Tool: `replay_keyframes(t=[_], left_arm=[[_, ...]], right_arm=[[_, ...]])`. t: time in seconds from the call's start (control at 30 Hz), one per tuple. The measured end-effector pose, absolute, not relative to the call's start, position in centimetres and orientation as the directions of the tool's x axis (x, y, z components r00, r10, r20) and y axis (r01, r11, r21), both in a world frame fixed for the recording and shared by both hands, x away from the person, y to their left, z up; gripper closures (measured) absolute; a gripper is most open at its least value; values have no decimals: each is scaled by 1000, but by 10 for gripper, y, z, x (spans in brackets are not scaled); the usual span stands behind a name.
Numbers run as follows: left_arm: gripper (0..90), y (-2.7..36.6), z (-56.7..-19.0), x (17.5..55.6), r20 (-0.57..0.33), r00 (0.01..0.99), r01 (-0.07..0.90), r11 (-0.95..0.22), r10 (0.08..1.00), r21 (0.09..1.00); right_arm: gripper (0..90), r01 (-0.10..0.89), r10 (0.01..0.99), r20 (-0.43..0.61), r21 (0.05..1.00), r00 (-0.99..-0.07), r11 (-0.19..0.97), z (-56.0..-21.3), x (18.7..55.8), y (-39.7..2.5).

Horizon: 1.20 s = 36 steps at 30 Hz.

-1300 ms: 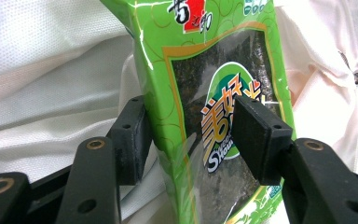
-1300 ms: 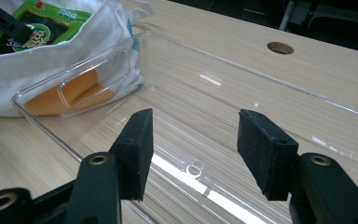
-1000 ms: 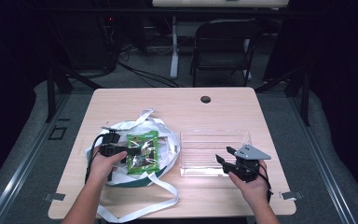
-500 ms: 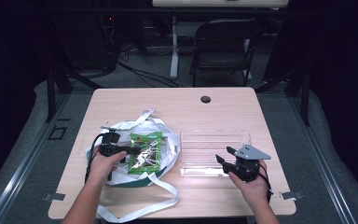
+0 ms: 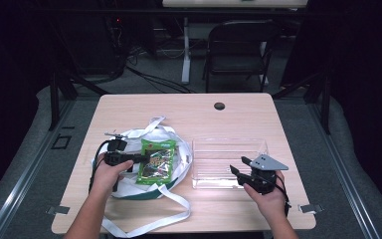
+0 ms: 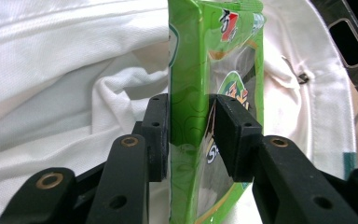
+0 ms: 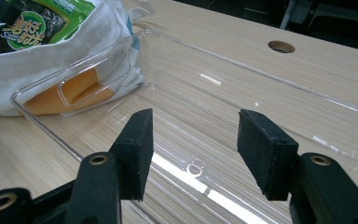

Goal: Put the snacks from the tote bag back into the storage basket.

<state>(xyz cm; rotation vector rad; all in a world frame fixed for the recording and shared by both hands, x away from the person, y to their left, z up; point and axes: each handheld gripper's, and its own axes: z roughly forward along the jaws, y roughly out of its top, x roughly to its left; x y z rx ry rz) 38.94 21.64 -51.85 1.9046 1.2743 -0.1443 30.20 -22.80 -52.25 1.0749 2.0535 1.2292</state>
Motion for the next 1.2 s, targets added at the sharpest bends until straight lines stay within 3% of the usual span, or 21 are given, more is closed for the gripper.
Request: replay_keyframes(t=[0.37, 0.93, 1.2], left_arm=[[682, 216, -510, 387, -515, 525, 801, -188, 678, 568], [615, 206, -512, 386, -495, 584, 777, -267, 644, 570], [666, 204, -509, 385, -463, 618, 750, -299, 636, 590]], right_arm=[[459, 369, 832, -25, 889, -554, 273, -523, 302, -228], [458, 372, 833, -22, 888, -553, 271, -523, 302, -226], [458, 371, 833, -23, 888, -552, 271, -523, 302, -227]])
